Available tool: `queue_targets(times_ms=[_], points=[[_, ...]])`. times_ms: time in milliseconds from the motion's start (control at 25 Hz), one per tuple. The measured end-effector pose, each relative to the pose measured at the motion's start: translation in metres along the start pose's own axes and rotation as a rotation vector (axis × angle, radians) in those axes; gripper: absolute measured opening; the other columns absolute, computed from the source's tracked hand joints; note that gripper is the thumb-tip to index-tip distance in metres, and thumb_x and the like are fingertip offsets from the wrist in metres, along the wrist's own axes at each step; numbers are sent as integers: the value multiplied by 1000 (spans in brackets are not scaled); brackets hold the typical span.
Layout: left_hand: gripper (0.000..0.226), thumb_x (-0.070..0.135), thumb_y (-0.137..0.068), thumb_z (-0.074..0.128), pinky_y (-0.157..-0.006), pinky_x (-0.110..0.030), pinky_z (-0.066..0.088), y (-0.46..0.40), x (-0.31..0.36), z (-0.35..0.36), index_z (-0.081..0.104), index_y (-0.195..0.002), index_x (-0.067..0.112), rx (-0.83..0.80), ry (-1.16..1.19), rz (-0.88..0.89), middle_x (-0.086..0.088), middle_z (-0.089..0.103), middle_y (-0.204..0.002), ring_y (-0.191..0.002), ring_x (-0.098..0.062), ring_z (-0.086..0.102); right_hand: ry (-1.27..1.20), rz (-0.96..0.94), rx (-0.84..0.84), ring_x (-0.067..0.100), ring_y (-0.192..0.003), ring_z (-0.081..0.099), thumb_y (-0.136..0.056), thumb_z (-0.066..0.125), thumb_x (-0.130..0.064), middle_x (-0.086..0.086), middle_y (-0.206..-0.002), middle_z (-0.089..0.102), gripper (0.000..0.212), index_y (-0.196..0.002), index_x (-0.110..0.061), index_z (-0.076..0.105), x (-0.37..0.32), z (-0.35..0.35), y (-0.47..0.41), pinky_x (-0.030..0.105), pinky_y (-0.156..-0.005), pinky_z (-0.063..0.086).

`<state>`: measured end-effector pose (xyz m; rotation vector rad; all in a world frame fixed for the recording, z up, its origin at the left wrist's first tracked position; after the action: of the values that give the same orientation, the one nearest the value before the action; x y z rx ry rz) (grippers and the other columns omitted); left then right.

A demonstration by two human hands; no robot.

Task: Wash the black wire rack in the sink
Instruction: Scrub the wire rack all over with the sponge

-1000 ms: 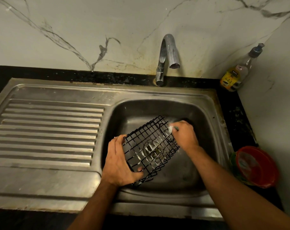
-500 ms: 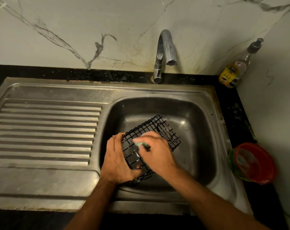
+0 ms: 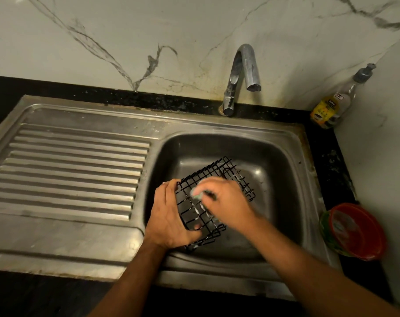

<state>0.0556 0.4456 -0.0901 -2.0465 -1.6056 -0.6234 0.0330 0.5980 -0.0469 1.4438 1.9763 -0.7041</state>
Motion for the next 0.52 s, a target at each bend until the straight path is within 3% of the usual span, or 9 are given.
queue_targets(times_ms=[120, 200, 320, 400, 520], points=[[125, 58, -44, 78, -105, -48, 48, 1, -2, 1, 32, -145, 2, -2, -1, 6, -13, 42, -135, -125, -32, 46, 40, -181, -48, 3, -98, 60, -91, 63, -9, -9, -104, 69, 19, -98, -23, 74, -25, 16, 17, 19, -92, 47], [123, 59, -45, 78, -106, -45, 48, -1, 2, -1, 33, -144, 3, 15, 13, 27, -11, 42, -132, -122, -29, 47, 105, -124, 26, 5, -99, 56, -90, 65, -8, -9, -105, 67, 24, -104, -26, 74, 6, 8, 11, 25, -92, 49], [121, 58, -45, 79, -107, -40, 47, -2, 6, -4, 34, -143, 5, 27, 50, 39, -6, 41, -131, -119, -25, 47, 145, 123, 97, 6, -97, 59, -91, 64, -7, -6, -108, 68, 27, -108, -26, 74, 60, -11, -5, 35, -91, 55], [120, 57, -44, 79, -107, -40, 47, -2, 6, -4, 34, -143, 6, 25, 58, 34, -5, 40, -131, -120, -25, 47, 135, 164, 103, 2, -94, 62, -92, 64, -6, -7, -109, 68, 25, -102, -25, 75, 57, -14, -7, 31, -92, 55], [120, 55, -44, 80, -106, -44, 47, -1, 3, -3, 33, -144, 6, 24, 46, 21, -6, 40, -131, -121, -26, 46, 41, 60, 81, -2, -93, 60, -90, 63, -2, -10, -104, 67, 26, -96, -25, 74, 8, 0, 11, 19, -89, 52]])
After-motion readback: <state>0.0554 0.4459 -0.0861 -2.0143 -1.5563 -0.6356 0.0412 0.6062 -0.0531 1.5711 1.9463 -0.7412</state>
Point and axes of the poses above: each hand's wrist, its own y-axis away from the middle knuckle, its own z-axis out of the palm, x = y × z, the point moved 7 cm from there along -y, towards the middle knuckle
